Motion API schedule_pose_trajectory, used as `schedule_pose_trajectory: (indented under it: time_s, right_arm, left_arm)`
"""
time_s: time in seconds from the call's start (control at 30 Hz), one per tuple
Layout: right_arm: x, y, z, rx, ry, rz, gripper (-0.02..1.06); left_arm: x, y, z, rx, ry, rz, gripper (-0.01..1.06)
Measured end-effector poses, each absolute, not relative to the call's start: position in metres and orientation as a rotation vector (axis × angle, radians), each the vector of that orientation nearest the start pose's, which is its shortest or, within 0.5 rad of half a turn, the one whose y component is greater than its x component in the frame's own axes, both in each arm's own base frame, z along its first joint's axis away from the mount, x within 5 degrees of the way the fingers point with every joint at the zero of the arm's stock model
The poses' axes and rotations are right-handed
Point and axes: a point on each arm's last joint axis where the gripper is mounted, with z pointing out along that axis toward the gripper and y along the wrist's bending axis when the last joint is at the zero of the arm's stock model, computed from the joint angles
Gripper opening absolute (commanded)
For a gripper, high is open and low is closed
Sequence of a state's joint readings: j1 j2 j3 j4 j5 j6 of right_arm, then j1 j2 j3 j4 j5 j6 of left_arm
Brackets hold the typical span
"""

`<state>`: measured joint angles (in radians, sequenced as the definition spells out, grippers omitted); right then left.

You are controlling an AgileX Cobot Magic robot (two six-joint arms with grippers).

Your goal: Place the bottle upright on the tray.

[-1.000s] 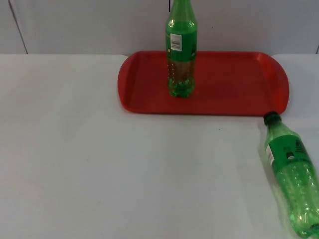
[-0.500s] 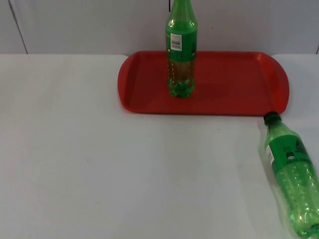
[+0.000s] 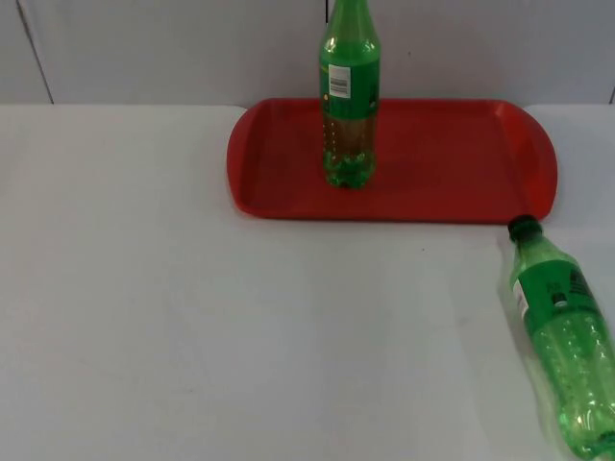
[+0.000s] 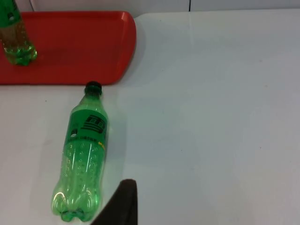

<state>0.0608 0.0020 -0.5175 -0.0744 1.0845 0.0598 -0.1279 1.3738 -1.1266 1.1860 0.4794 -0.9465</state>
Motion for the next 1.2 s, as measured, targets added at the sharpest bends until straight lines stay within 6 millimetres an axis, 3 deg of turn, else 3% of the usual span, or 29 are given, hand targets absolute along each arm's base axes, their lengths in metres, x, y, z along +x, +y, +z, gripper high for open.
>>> schedule_pose_trajectory:
  time_s: [0.53, 0.73, 1.2]
  right_arm:
    - [-0.007, -0.006, 0.28, 0.004, 2.05, -0.014, 1.05]
    - [-0.007, -0.006, 0.28, 0.004, 2.05, -0.014, 1.05]
    - [-0.007, -0.006, 0.28, 0.004, 2.05, -0.014, 1.05]
  left_arm:
    - [0.305, -0.02, 0.337, 0.114, 2.188, 0.209, 1.05]
    - [0.301, -0.023, 0.337, 0.125, 2.221, 0.153, 1.05]
    - [0.258, -0.025, 0.375, 0.125, 2.15, 0.041, 1.05]
